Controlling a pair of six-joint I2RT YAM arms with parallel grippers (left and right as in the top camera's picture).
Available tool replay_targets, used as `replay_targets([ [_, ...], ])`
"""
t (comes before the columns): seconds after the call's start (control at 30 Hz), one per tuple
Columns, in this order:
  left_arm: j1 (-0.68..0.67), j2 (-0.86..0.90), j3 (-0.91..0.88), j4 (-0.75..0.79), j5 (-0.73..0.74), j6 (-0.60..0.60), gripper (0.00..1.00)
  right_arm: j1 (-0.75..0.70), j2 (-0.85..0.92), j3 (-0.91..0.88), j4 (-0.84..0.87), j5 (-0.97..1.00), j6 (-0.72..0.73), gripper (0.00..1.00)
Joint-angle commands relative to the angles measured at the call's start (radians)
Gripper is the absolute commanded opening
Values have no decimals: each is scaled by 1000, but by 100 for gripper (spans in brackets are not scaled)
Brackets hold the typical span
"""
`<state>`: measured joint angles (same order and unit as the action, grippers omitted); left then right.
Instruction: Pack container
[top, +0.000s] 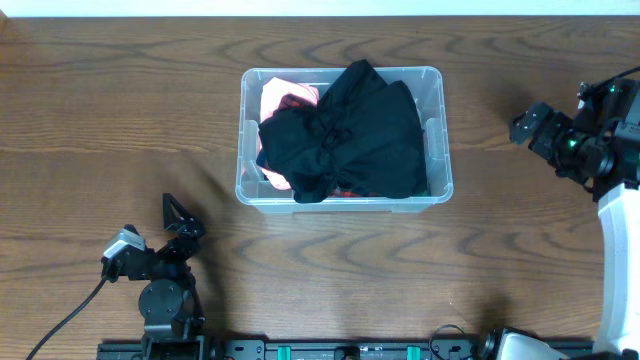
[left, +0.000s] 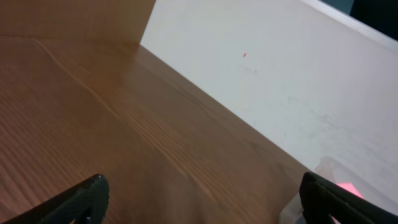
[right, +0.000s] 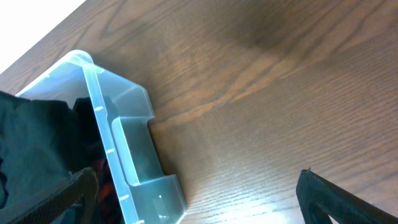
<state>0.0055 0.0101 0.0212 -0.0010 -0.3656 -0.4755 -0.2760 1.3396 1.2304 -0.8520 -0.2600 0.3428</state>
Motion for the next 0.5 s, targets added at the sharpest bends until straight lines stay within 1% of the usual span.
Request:
replay_targets([
  [0.0,5,-6,-17,-39,-4,-12,98,26,-112,-45,-5,2,-19,99],
  [0.13,5,-6,-17,-39,-5,-13,98,91,-271,-123,4,16,-20,99],
  [0.23,5,-6,-17,-39,-4,-13,98,149,-408,-204,62,111,-28,99],
  [0.3,5,-6,-17,-39,-4,-13,98,190,-498,-272,137,140,-81,99],
  [0.4,5,-6,-17,-39,-5,-13,98,248,-635,-392,285,140,-212,99],
  [0.47,5,-6,-17,-39,-4,-13,98,277,-723,-466,358,140,-260,99],
])
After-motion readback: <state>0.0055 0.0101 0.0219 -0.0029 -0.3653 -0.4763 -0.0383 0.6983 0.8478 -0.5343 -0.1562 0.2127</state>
